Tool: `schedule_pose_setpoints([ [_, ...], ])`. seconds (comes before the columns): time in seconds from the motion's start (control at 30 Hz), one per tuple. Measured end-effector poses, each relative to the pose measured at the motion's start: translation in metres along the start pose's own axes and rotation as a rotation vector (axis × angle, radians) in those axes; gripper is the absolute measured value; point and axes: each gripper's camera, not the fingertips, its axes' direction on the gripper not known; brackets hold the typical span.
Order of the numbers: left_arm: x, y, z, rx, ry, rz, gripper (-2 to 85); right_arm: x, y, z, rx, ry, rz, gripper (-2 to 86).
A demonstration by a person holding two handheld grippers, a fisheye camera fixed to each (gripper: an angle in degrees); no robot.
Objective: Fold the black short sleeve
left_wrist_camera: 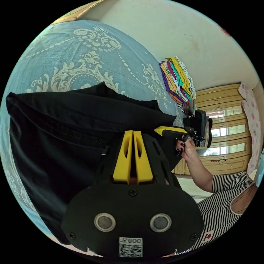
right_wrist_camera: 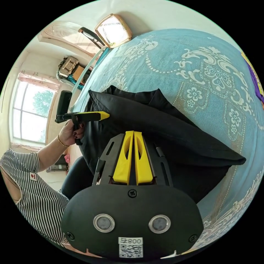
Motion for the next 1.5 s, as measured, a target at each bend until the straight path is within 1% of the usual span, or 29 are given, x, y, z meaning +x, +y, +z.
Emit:
schedule_pose_setpoints([
  [0.1, 0.019, -0.011, 0.011, 0.031, -0.025, 0.022, 0.4, -0.021, -0.008, 0.01, 0.022, 0.058, -0.035, 0.2],
  [0.17, 0.03, -0.019, 0.017, 0.052, -0.033, 0.035, 0.4, -0.039, -0.016, 0.02, 0.026, 0.174, -0.066, 0.1],
  [0.23, 0.045, -0.023, 0.02, 0.083, -0.035, 0.064, 0.4, -0.049, -0.024, 0.026, 0.045, 0.229, -0.084, 0.1],
  [0.33, 0.078, -0.018, 0.027, 0.099, -0.069, 0.151, 0.6, -0.066, -0.034, 0.032, 0.086, 0.299, -0.107, 0.2],
  [0.47, 0.119, 0.004, 0.06, -0.018, -0.139, 0.268, 1.2, -0.091, -0.034, 0.045, 0.115, 0.298, -0.147, 0.4],
  [0.5, 0.13, 0.011, 0.073, -0.061, -0.193, 0.291, 1.7, -0.097, -0.031, 0.047, 0.117, 0.294, -0.165, 0.5],
  [0.53, 0.136, 0.015, 0.078, -0.068, -0.229, 0.305, 2.0, -0.112, -0.024, 0.054, 0.121, 0.307, -0.217, 0.7],
  [0.6, 0.165, 0.028, 0.092, -0.052, -0.377, 0.4, 3.5, -0.138, -0.009, 0.069, 0.123, 0.393, -0.305, 1.2],
  [0.63, 0.173, 0.031, 0.096, -0.047, -0.415, 0.433, 4.0, -0.155, 0.001, 0.083, 0.107, 0.475, -0.354, 1.8],
  [0.67, 0.189, 0.036, 0.103, -0.037, -0.493, 0.488, 5.0, -0.17, 0.01, 0.097, 0.093, 0.545, -0.405, 2.3],
  [0.7, 0.205, 0.041, 0.111, -0.03, -0.557, 0.542, 5.9, -0.177, 0.014, 0.104, 0.087, 0.576, -0.432, 2.6],
  [0.77, 0.225, 0.046, 0.126, -0.041, -0.645, 0.622, 7.0, -0.2, 0.027, 0.132, 0.06, 0.677, -0.525, 3.8],
  [0.9, 0.255, 0.056, 0.165, -0.108, -0.812, 0.757, 7.4, -0.22, 0.039, 0.163, 0.031, 0.757, -0.599, 5.1],
  [1.0, 0.271, 0.062, 0.177, -0.114, -0.832, 0.8, 6.7, -0.23, 0.044, 0.177, 0.007, 0.756, -0.612, 5.6],
  [1.2, 0.289, 0.067, 0.186, -0.117, -0.83, 0.786, 4.0, -0.247, 0.05, 0.204, -0.033, 0.811, -0.643, 5.6],
  [1.37, 0.299, 0.069, 0.19, -0.115, -0.842, 0.779, 1.6, -0.26, 0.055, 0.222, -0.038, 0.84, -0.661, 2.6],
  [1.5, 0.311, 0.07, 0.181, -0.07, -0.844, 0.786, 0.7, -0.267, 0.058, 0.224, -0.01, 0.889, -0.655, 0.6],
])
